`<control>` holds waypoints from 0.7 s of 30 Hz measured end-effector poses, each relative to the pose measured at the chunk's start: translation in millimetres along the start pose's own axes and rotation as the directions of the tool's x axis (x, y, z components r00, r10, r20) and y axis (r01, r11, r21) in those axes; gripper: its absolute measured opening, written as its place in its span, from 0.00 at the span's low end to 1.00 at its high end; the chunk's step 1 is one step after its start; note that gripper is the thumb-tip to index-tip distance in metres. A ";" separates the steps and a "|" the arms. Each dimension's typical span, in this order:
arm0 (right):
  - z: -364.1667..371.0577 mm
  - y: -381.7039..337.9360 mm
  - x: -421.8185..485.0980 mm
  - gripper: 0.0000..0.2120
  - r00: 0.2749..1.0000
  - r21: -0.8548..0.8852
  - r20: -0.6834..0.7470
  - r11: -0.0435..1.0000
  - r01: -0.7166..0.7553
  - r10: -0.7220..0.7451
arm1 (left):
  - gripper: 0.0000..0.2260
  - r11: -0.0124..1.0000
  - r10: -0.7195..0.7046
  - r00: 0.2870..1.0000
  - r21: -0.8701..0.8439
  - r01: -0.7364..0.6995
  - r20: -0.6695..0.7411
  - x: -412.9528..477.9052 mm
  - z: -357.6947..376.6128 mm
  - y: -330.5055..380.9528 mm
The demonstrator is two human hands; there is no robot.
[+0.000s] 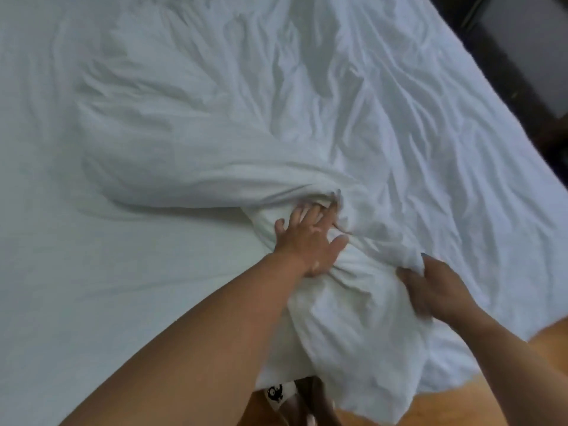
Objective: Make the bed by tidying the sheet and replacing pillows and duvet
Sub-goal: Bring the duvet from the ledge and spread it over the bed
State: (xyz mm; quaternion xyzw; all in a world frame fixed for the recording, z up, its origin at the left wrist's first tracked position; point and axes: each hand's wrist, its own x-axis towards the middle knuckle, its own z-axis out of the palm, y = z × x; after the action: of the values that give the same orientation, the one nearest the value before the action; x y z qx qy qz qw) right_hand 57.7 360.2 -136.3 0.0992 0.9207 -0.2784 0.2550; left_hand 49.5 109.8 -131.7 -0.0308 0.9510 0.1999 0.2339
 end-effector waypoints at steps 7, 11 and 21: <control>73.3 -41.3 -9.9 0.40 0.920 -0.208 0.049 0.897 0.390 -0.389 | 0.41 0.917 0.114 0.966 0.349 -0.193 0.234 16.6 6.9 -50.2; 104.2 -28.9 6.7 0.22 0.935 -0.306 -0.009 0.891 0.334 -0.354 | 0.21 0.881 0.112 0.993 0.464 -0.089 -0.022 16.6 7.1 -47.3; 143.4 -38.9 -78.9 0.15 0.724 -0.203 0.463 0.735 0.647 -0.511 | 0.20 0.873 -0.078 0.832 0.440 -0.209 0.549 -120.6 9.3 -117.5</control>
State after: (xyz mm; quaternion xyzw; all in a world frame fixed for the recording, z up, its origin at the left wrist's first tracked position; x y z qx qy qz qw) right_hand 171.6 244.1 -179.4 -0.3009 0.8712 -0.1898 0.3383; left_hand 178.5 1.4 -127.0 0.1209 0.8625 -0.0352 0.4902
